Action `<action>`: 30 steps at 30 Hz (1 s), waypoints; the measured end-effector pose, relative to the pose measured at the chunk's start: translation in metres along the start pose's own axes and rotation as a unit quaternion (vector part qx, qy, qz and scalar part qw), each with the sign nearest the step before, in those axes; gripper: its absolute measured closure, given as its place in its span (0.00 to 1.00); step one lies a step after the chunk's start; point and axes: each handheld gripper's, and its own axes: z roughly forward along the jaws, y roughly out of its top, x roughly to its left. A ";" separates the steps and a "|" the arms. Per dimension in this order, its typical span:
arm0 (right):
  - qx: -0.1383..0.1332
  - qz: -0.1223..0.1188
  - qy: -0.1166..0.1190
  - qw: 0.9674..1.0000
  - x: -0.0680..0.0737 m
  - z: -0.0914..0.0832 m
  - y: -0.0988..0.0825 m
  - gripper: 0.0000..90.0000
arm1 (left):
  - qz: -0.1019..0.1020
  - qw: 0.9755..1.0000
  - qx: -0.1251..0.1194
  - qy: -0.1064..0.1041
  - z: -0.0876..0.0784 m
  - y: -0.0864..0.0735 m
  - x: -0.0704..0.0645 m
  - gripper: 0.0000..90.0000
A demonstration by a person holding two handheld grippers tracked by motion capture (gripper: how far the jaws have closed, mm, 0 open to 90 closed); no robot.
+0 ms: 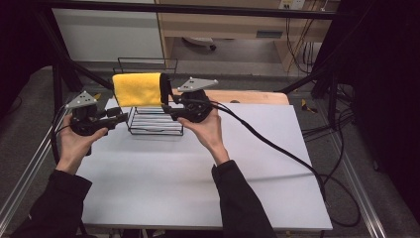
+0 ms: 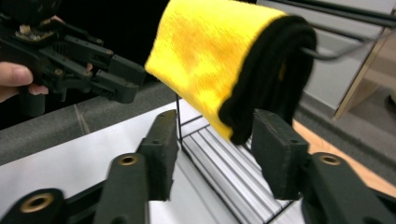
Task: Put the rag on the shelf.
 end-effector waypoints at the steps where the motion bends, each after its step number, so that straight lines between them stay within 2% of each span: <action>1: 0.002 0.004 0.001 1.000 -0.002 -0.004 -0.002 0.52 | -0.001 1.000 0.000 -0.001 0.000 -0.003 -0.001 0.60; 3: 0.004 0.007 -0.002 1.000 -0.005 -0.012 -0.008 0.48 | -0.006 1.000 0.001 -0.007 0.001 -0.009 -0.003 0.57; 8: 0.017 0.019 -0.014 1.000 -0.016 -0.033 -0.025 0.35 | 0.007 1.000 0.010 -0.008 0.007 -0.024 -0.012 0.46; 12: 0.035 0.019 -0.028 0.999 -0.023 -0.046 -0.041 0.24 | 0.020 1.000 0.006 -0.012 0.013 -0.039 -0.022 0.36; 17: 0.049 0.028 -0.040 0.998 -0.033 -0.063 -0.069 0.15 | 0.031 0.999 0.025 -0.016 0.022 -0.056 -0.032 0.25; 22: 0.060 0.046 -0.047 0.996 -0.043 -0.079 -0.098 0.10 | 0.037 0.998 0.041 -0.026 0.031 -0.072 -0.042 0.16; 30: 0.074 0.083 -0.061 0.992 -0.059 -0.107 -0.150 0.06 | 0.032 0.997 0.052 -0.038 0.041 -0.093 -0.049 0.11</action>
